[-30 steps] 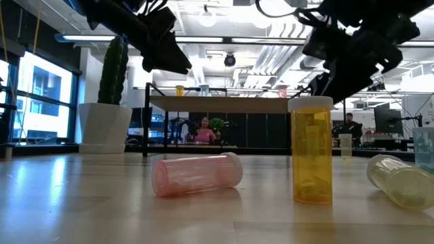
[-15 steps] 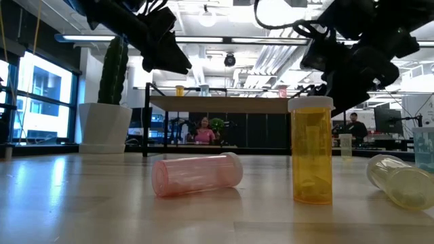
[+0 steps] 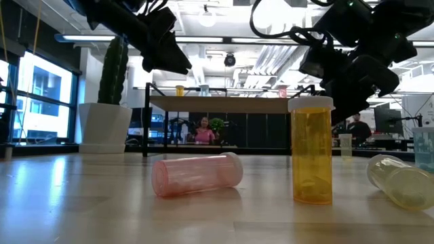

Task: Pick and place medicine bottles onto shelf by color
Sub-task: Put the middle yellow pill bottle on the shelf

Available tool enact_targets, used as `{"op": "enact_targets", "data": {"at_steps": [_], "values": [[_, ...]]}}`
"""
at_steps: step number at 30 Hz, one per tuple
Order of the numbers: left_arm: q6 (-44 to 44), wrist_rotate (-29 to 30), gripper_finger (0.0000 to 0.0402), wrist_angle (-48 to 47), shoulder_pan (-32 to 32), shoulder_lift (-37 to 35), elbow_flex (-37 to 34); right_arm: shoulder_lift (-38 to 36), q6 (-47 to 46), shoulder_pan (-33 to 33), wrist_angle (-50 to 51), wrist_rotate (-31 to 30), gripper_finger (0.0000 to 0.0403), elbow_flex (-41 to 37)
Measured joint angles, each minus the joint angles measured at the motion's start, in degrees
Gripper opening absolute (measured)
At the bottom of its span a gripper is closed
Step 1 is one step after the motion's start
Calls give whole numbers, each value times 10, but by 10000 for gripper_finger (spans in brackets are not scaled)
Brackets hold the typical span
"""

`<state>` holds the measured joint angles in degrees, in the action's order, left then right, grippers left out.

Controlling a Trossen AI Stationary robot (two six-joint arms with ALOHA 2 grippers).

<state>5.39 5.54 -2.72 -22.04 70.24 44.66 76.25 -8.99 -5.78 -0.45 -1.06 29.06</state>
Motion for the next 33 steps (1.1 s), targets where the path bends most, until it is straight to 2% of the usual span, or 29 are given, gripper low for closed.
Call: {"op": "enact_targets", "data": {"at_steps": [8, 14, 20, 25, 33], "values": [[0, 0, 161, 0, 0, 0, 0, 0, 0, 0, 1, 0, 104, 0], [0, 0, 161, 0, 0, 0, 0, -11, -1, 2, -19, 0, 106, 1], [0, 0, 161, 0, 0, 0, 0, -50, -15, 32, -98, 0, 111, 9], [-6, 0, 161, 0, 0, 0, 0, -63, -1, 89, -71, 0, 111, 81], [-36, 1, 161, -8, 0, 0, 0, -50, 68, 208, 89, 0, 112, 258]]}}
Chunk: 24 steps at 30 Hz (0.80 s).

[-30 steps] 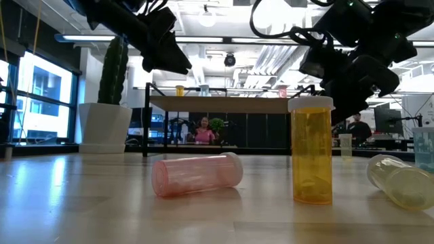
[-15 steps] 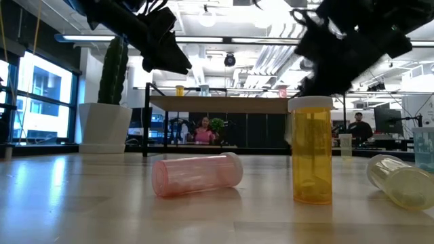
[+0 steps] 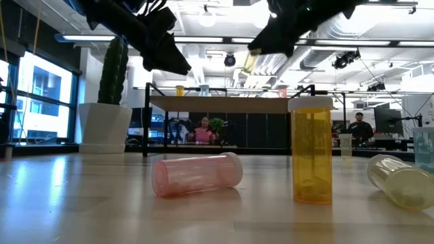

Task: Pick and place medicine bottles onto shelf by color
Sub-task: Put the middle yellow pill bottle on the shelf

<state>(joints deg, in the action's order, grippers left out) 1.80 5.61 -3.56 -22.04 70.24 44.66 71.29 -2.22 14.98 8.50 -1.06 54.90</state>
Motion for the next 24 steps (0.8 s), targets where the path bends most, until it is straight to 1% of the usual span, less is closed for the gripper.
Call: {"op": "enact_targets", "data": {"at_steps": [4, 7, 11, 14, 17, 21, 24], "values": [[-1, 0, 161, -1, 0, 0, 0, 25, 28, 65, 81, 0, 112, 93], [0, 0, 161, -1, 0, 0, 0, 57, 47, 107, 129, 0, 112, 162], [0, 1, 161, -1, 0, 0, 0, 109, 62, 148, 193, 10, 112, 243], [0, 1, 161, -1, 0, 0, 0, 150, 72, 166, 237, 12, 112, 293], [1, 2, 161, -7, 0, 0, 0, 185, 83, 177, 263, 20, 112, 320], [10, 2, 161, -17, 0, 0, 0, 227, 87, 185, 263, 57, 112, 339], [10, 2, 161, -17, 0, 0, 0, 255, 90, 188, 265, 58, 112, 347]]}}
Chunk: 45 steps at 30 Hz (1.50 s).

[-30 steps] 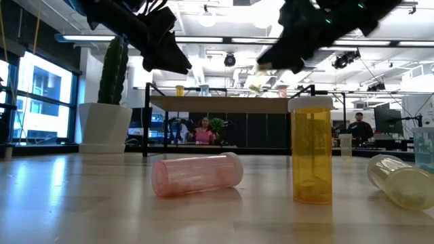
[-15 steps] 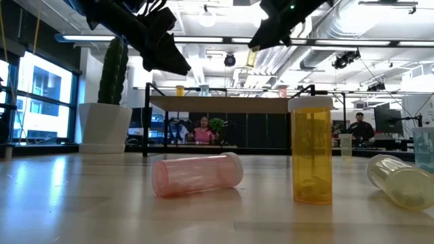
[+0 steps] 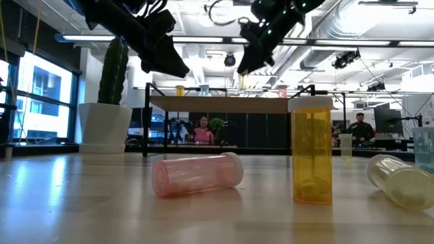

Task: Pick and place medicine bottles onto shelf by color
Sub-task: Put the middle yellow pill bottle on the shelf

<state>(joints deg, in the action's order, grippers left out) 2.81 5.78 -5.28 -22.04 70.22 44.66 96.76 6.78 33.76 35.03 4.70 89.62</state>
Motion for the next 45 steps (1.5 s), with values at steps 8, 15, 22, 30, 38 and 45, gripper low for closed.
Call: {"op": "enact_targets", "data": {"at_steps": [8, 15, 22, 30, 38, 45], "values": [[0, 0, 161, -1, 0, 0, 0, 28, 12, 9, 3, -1, 112, 5], [0, 0, 161, -1, 0, 0, 0, 28, 11, 27, 2, 1, 112, 5], [0, 0, 161, -1, 0, 0, 0, 36, 8, 29, -11, 15, 112, 6], [0, 0, 161, -7, 0, 0, 0, 43, 8, 29, -14, 18, 112, 6], [0, 0, 161, -10, 0, 0, 0, 51, 8, 30, -7, 19, 112, 6], [0, -1, 161, -12, 0, 0, 0, 51, 8, 30, -5, 19, 112, 6]]}}
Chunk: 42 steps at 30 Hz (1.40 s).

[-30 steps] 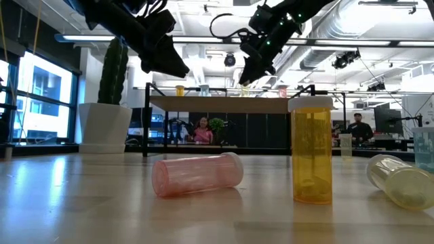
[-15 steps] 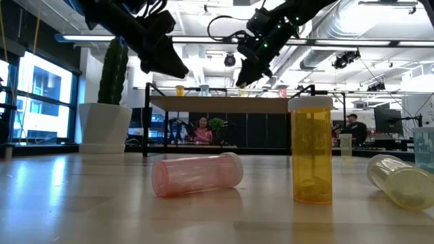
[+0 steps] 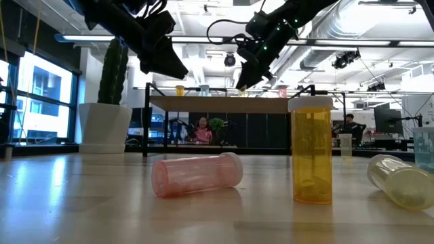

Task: Pick and place medicine bottles onto shelf by color
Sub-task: Put the middle yellow pill bottle on the shelf

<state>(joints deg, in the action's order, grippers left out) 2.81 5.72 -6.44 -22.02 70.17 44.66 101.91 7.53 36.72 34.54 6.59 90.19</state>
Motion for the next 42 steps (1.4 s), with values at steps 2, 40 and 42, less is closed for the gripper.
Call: {"op": "enact_targets", "data": {"at_steps": [2, 40, 42], "values": [[0, 0, 161, 0, 0, 0, 0, 0, 0, 0, 0, 0, 112, 0], [0, 0, 161, 0, 0, 0, 0, 2, 3, 0, 12, -2, 145, -2], [0, 0, 161, 0, 0, 0, 0, 1, 4, 0, 11, -2, 149, -2]]}}
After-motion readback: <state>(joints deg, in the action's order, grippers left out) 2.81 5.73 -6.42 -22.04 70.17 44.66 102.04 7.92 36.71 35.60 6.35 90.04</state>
